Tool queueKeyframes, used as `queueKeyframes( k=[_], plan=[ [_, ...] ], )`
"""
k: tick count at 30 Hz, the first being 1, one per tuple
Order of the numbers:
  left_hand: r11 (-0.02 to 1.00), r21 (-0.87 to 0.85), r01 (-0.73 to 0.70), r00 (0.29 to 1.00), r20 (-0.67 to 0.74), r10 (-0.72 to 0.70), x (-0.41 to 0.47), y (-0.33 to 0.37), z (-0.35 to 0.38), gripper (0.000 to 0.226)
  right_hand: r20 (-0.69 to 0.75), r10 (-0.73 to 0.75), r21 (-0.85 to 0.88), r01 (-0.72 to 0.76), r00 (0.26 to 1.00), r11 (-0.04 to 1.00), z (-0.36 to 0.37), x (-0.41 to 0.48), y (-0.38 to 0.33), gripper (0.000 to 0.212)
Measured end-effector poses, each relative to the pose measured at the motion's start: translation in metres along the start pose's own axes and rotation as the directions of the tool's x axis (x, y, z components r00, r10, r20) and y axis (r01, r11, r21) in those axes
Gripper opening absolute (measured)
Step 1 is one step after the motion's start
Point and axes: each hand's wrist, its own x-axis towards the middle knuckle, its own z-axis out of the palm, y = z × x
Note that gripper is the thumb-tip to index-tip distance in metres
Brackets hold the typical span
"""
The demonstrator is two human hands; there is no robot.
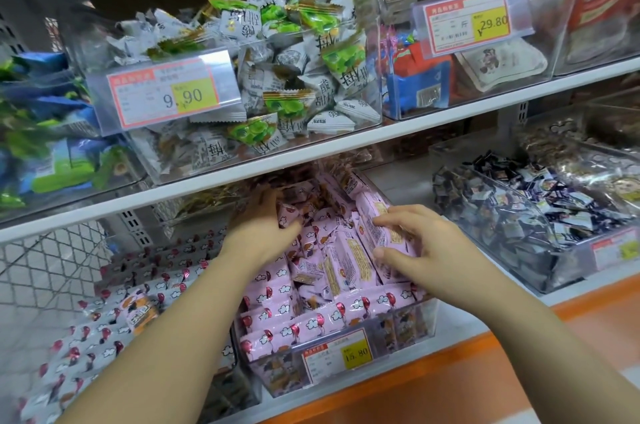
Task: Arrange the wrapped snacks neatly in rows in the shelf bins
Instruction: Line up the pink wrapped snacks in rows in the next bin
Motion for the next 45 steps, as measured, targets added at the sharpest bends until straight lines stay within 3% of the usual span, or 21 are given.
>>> queueKeyframes(
  k=[3, 8, 12, 17, 21, 26, 35, 38, 42, 45],
  plan=[
    [0.997, 0.058, -0.042, 0.999, 0.008, 0.042, -0.005, -0.007, 0.002, 0.049, -0.002, 0.003, 0.003, -0.003, 1.000, 1.000, 0.000, 0.001, 0.000, 0.040],
    [0.993, 0.109, -0.051, 0.968, 0.251, 0.022, -0.012, -0.015, 0.002, 0.072, -0.007, 0.003, 0.004, -0.003, 1.000, 1.000, 0.001, 0.001, -0.001, 0.039],
    [0.993, 0.108, -0.045, 0.964, 0.267, 0.015, -0.018, -0.011, -0.005, 0.073, -0.005, 0.012, 0.013, -0.012, 1.000, 1.000, 0.000, 0.001, -0.002, 0.039],
    [0.991, 0.087, -0.103, 0.990, 0.108, 0.093, -0.041, 0.000, -0.018, 0.058, 0.018, 0.020, -0.019, -0.019, 1.000, 1.000, -0.003, 0.001, -0.004, 0.041],
    [0.980, 0.025, -0.195, 0.977, 0.091, 0.192, -0.063, -0.004, -0.025, 0.041, -0.039, -0.027, -0.153, 0.021, 0.999, 0.988, -0.007, 0.003, -0.014, 0.042],
    [0.976, -0.158, -0.148, 0.989, -0.045, 0.142, -0.086, -0.019, -0.046, 0.032, -0.086, -0.158, -0.140, 0.145, 0.984, 0.979, 0.000, 0.006, -0.048, 0.035],
    [0.968, -0.248, -0.032, 0.988, -0.154, -0.006, -0.122, -0.072, -0.055, 0.034, 0.180, -0.105, -0.160, 0.134, 0.978, 0.978, 0.048, 0.010, -0.069, 0.036],
    [0.963, -0.270, 0.020, 0.997, -0.071, -0.040, -0.131, -0.093, -0.052, 0.042, 0.277, -0.079, -0.226, 0.145, 0.958, 0.963, 0.060, 0.016, -0.071, 0.033],
    [0.985, -0.153, 0.076, 0.972, 0.232, -0.039, -0.141, -0.120, -0.047, 0.061, 0.331, -0.031, -0.251, 0.120, 0.943, 0.961, 0.072, 0.022, -0.068, 0.027],
    [0.966, -0.251, 0.070, 0.956, 0.294, 0.007, -0.143, -0.129, -0.052, 0.060, 0.341, -0.013, -0.295, 0.120, 0.940, 0.948, 0.075, 0.025, -0.066, 0.027]
  ],
)
